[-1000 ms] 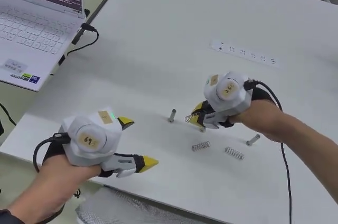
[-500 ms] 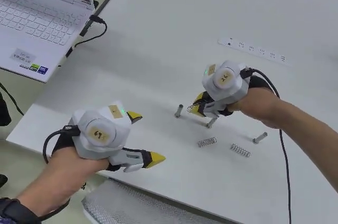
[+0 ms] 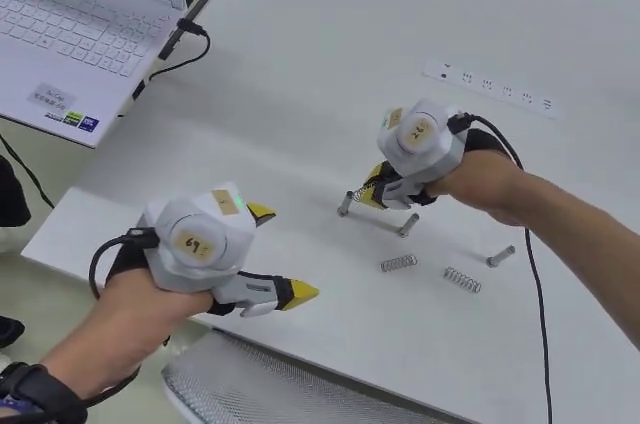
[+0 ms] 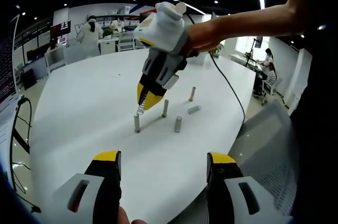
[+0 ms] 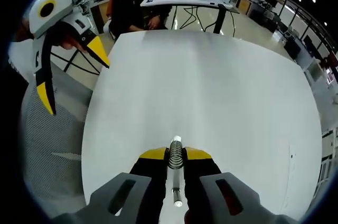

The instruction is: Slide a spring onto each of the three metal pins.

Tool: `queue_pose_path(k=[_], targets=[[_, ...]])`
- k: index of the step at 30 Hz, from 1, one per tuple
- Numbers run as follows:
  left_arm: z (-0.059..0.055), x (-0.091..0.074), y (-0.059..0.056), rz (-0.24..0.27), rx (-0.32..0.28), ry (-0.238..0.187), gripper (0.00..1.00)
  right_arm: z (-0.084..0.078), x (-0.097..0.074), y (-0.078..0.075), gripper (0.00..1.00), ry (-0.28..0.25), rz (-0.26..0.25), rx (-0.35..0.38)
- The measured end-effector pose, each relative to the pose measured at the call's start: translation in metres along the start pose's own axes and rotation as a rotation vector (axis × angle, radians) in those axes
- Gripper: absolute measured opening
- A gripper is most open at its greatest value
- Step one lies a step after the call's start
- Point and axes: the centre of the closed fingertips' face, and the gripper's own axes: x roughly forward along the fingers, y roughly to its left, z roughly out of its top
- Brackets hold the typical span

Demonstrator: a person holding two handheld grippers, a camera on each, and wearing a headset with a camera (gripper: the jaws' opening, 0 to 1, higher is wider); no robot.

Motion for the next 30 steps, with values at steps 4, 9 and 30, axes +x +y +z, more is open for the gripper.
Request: queue_pose_path(k=[4,9,30], targets=[[-0.0001,0.0002,-0.0009,-0.002,-0.003,0.0,0.61,0.001,0.001,-0.0006,0.09,0.002,0.003,-0.005],[-0.0012,0.0004,-0.002,-0.004,-0.007,0.002,0.61,0.0015,0.0028,-0.0007,0.09,0.008,0.009,-0.01],[-0.0051,0.0014,-0.0043,-0.015,-0.015,0.008,0.61,0.0067,0.0097,0.0006,0.09,0.018,0.021,-0.024]])
